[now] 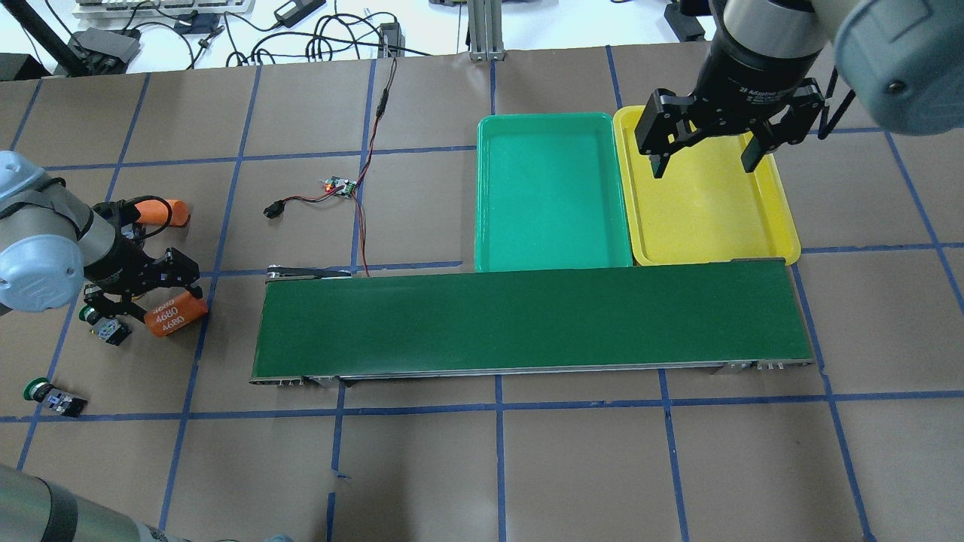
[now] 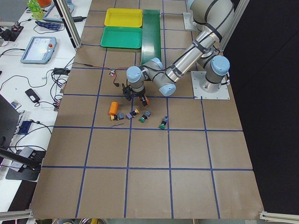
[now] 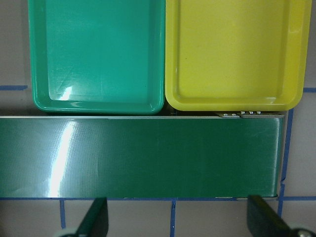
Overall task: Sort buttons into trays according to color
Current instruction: 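Close the left gripper around the orange battery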
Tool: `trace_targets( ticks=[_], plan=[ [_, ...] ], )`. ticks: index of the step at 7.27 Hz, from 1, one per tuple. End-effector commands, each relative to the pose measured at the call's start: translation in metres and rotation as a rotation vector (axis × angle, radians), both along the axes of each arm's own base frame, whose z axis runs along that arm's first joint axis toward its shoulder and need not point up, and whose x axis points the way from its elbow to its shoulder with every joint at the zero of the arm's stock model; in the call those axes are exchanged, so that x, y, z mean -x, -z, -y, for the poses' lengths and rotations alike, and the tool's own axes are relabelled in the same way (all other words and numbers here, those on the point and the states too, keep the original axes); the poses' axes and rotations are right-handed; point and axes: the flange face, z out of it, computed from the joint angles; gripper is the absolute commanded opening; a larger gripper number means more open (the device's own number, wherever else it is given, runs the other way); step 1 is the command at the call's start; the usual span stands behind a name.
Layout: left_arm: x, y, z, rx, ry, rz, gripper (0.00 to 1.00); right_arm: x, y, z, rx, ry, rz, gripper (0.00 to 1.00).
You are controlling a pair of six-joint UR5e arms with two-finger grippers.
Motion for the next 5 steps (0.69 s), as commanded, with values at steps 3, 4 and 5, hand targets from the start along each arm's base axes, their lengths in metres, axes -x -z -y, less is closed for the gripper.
trace_targets(
  ticks=[3, 4, 5],
  plan=[
    [0.005, -0.017, -0.001, 0.013, 0.012, 0.019, 0.18, 0.0, -0.001, -0.001, 0.002, -0.001, 0.0, 1.0],
    [0.012, -0.032, -0.003, -0.013, 0.039, 0.052, 0.08, 0.0, -0.001, -0.001, 0.0, -0.001, 0.0, 1.0],
    [0.034, -0.053, -0.005, 0.019, 0.105, 0.059, 0.05, 0.0, -0.002, -0.001, 0.003, -0.001, 0.0, 1.0]
  ],
)
